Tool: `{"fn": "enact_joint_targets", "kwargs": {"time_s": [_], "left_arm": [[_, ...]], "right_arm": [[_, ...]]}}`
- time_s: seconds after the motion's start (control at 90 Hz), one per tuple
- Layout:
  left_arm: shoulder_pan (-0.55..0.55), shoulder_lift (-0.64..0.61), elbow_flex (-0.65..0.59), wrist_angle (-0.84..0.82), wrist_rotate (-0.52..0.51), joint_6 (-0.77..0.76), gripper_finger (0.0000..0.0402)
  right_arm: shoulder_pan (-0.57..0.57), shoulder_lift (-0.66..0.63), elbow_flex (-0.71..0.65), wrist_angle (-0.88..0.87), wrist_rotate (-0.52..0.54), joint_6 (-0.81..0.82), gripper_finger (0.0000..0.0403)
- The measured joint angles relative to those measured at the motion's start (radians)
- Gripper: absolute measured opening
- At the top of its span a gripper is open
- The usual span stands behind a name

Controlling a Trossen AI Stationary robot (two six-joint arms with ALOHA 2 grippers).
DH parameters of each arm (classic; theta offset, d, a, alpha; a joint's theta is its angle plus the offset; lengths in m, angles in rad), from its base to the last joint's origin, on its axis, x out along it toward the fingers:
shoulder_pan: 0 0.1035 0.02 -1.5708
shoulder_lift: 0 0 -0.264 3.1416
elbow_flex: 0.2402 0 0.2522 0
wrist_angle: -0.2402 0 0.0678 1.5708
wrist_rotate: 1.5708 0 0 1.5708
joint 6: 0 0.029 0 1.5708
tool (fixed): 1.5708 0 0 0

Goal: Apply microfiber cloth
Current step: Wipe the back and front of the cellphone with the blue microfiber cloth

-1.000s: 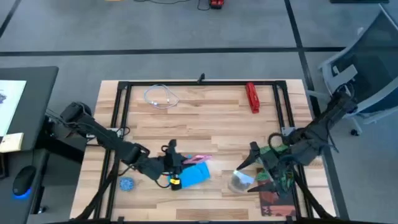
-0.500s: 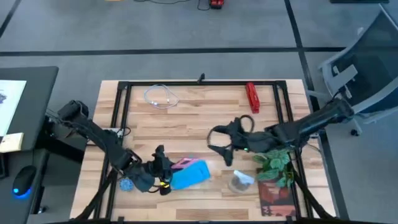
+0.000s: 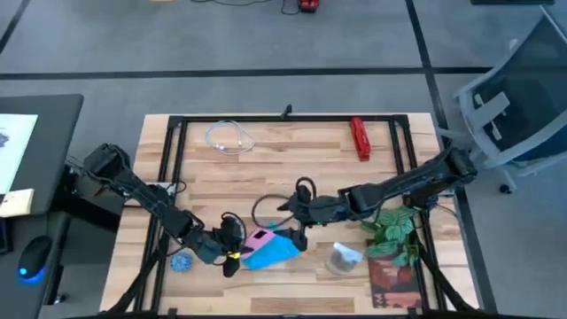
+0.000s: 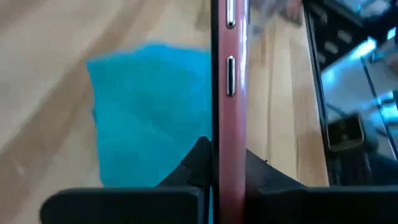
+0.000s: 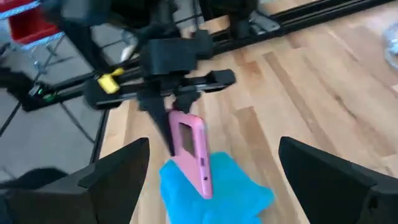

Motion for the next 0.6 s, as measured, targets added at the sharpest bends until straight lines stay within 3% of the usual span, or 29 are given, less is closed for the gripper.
{"fn": "enact_joint_targets", "kwargs": {"time_s": [0.211, 0.6], "left_arm": [[0.079, 0.097, 0.044, -0.04, 0.1, 0.03, 0.0009], [0.141, 0.117, 0.113, -0.131, 0.143, 0.082, 0.0008]], "right_arm": [[0.033, 0.062, 0.0, -0.022, -0.002, 0.066, 0.0344], [0.085, 0.112, -0.002, -0.279, -0.017, 0.226, 0.0344]]}}
